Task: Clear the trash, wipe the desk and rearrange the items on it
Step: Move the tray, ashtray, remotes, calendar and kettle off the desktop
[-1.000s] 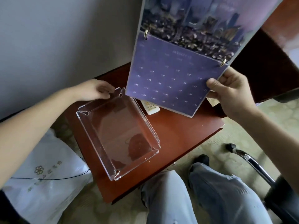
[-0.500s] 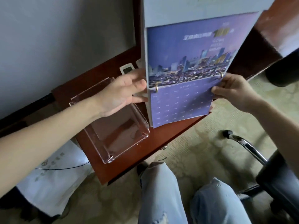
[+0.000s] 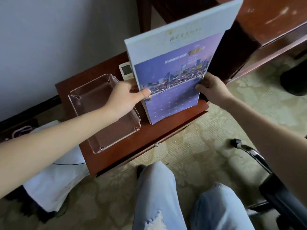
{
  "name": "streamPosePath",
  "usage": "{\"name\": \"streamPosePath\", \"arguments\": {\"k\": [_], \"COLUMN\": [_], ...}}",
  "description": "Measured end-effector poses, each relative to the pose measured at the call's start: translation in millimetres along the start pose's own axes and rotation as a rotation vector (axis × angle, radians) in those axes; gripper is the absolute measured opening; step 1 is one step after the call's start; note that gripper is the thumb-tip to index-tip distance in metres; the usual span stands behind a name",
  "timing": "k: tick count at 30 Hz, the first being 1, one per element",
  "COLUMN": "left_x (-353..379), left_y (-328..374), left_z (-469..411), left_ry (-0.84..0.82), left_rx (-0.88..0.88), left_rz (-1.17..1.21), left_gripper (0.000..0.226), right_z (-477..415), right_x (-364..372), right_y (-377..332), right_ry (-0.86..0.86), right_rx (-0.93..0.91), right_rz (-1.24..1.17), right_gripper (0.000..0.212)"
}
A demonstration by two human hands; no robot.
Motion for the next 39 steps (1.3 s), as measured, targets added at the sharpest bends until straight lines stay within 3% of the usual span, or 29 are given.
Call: {"name": "streamPosePath", "arguments": {"k": [3,5,7,15,21,28,39], "left_x": [1.8,4.6,10.7,90.3,146.5,173.5,202.3], "left_y": [-14.9,-22.6,-16.1,100.9,196.9,257.8,262.5], "left_z": [9.2,22.1,34.5,61.3,42.0,-39.4,-251.4], "left_ry": [-0.069,-0.133,-0.169,-0.332,-0.266,-0.209,-0.229], "left_rx": [-0.219,-0.379,-0.419,-0.166,-0.014,0.12,0.105], "left_rz": [-0.251,-0.394,-0.487,-0.649,-0.697,-0.853,-0.995], "left_gripper": [0.013,0.019,0.019,0.017,0.023,0.029,0.049], "right_z": [9.4,18.0,33.6,98.0,107.7,41.9,-129.3], "right_x": [-4.3,-8.7,-21.7,-117.1,-216.4,-281.8,-329.9], "right_y": [-10.6,-10.2,-14.3,-54.1,-67.5,-60.0,-10.6], "right_ry": [-0.018,-0.01,0.024,-0.016,0.073,0.188,0.237], "right_rx": [-0.028,-0.07,-0.128,-0.384,-0.512,-0.487,-0.278], "right_rz": [0.163,0.276,0.369,0.387,0.446,0.6,0.713], "right_gripper": [0.034,0.035,0.038,0.022,0.022,0.023,0.041]}}
Point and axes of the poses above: each hand's wrist, its own z-axis away from the middle knuckle, its own x-axis out of the palm, y = z × x, the point moved 4 cm from there along -z, towards the middle knuckle, and after that the axes turned 15 degrees about z, right-handed, at the moved point
